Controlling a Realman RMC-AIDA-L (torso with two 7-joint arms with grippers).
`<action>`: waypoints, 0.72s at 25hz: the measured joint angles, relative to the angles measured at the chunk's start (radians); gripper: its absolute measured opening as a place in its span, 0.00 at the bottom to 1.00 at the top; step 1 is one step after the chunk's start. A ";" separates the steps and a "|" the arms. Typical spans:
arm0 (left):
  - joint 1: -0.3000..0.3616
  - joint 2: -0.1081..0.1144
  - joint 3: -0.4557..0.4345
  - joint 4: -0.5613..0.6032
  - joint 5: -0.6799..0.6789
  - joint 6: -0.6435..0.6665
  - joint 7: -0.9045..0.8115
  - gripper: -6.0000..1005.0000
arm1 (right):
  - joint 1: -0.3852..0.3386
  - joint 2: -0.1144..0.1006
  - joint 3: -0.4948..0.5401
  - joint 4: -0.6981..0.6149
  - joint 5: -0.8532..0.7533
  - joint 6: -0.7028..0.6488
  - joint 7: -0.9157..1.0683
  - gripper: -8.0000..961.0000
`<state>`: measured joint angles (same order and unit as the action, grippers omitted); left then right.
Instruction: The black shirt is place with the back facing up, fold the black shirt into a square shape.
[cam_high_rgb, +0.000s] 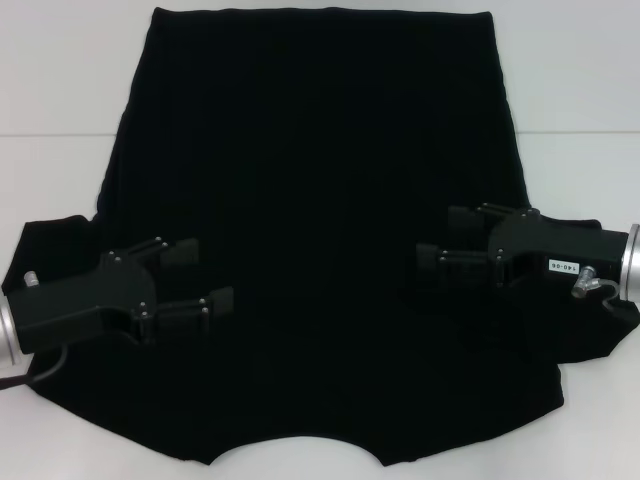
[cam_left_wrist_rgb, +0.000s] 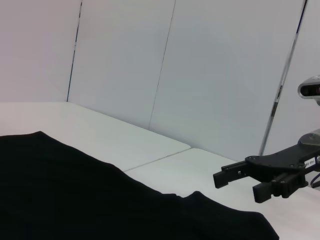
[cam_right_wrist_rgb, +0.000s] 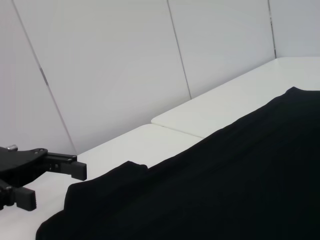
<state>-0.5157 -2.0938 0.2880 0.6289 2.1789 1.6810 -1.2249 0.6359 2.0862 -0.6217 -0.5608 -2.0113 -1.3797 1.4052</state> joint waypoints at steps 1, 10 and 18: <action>0.000 0.000 0.000 0.000 0.000 0.000 0.001 0.92 | 0.000 0.000 -0.001 0.000 0.000 0.000 -0.002 0.96; -0.003 -0.001 0.018 0.000 0.010 -0.002 0.000 0.92 | 0.007 0.000 -0.013 0.001 0.005 0.003 0.001 0.96; -0.004 0.010 0.007 0.012 0.005 -0.002 -0.101 0.92 | 0.011 0.000 -0.002 0.001 0.008 0.011 0.008 0.96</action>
<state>-0.5194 -2.0836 0.2949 0.6407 2.1839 1.6793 -1.3263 0.6466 2.0863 -0.6239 -0.5598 -2.0034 -1.3684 1.4133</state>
